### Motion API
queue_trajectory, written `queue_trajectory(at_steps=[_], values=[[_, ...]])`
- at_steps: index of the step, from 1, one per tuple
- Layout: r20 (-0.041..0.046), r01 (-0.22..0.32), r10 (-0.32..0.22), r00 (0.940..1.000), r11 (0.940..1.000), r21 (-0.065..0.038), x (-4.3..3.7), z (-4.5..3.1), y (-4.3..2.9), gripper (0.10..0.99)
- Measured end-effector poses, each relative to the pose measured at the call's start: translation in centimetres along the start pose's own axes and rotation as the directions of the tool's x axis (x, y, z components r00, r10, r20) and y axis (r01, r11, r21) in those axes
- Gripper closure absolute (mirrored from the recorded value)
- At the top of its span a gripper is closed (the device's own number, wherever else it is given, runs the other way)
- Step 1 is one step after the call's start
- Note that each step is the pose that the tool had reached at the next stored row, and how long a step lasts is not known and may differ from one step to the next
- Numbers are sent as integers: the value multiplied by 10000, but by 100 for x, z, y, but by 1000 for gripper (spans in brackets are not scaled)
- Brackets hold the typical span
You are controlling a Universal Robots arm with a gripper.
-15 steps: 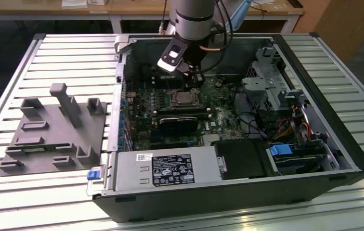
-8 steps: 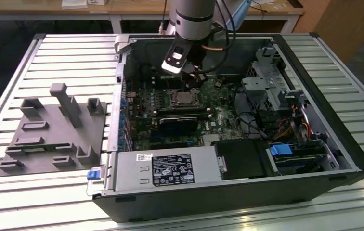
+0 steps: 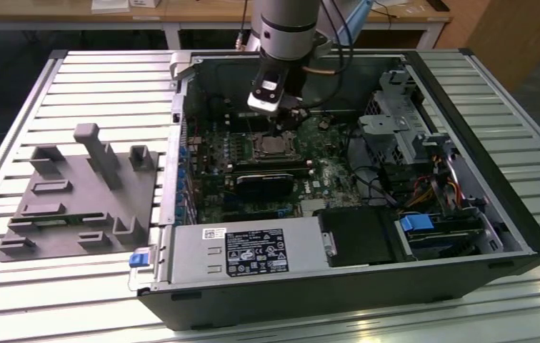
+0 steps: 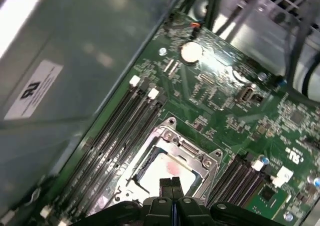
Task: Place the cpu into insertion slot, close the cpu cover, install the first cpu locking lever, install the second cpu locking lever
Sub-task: 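Close the cpu cover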
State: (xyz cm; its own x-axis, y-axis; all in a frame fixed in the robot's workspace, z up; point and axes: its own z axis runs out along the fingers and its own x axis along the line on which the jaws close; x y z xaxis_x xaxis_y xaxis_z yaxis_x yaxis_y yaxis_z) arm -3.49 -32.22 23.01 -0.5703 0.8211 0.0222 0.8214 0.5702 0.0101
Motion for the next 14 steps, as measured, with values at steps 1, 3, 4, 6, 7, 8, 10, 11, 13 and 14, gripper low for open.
queue_trajectory(at_steps=[1,3,4,6,7,8,10,11,13,14], values=[[-2,178,-178,9998,9998,3,0,1,0,984],[-5,538,-538,9986,9986,12,0,1,0,984],[-8,733,-733,9973,9973,16,0,2,0,984],[-12,1091,-1091,9940,9940,23,0,3,0,984],[-14,1271,-1271,9919,9919,28,0,3,0,984],[-17,1448,-1448,9895,9895,31,0,3,0,984],[-22,1804,-1804,9836,9836,39,0,4,0,984],[-24,1979,-1979,9802,9802,42,0,5,0,984],[-30,2341,-2340,9722,9722,49,0,6,0,984],[-33,2517,-2517,9678,9678,53,0,6,0,984]])
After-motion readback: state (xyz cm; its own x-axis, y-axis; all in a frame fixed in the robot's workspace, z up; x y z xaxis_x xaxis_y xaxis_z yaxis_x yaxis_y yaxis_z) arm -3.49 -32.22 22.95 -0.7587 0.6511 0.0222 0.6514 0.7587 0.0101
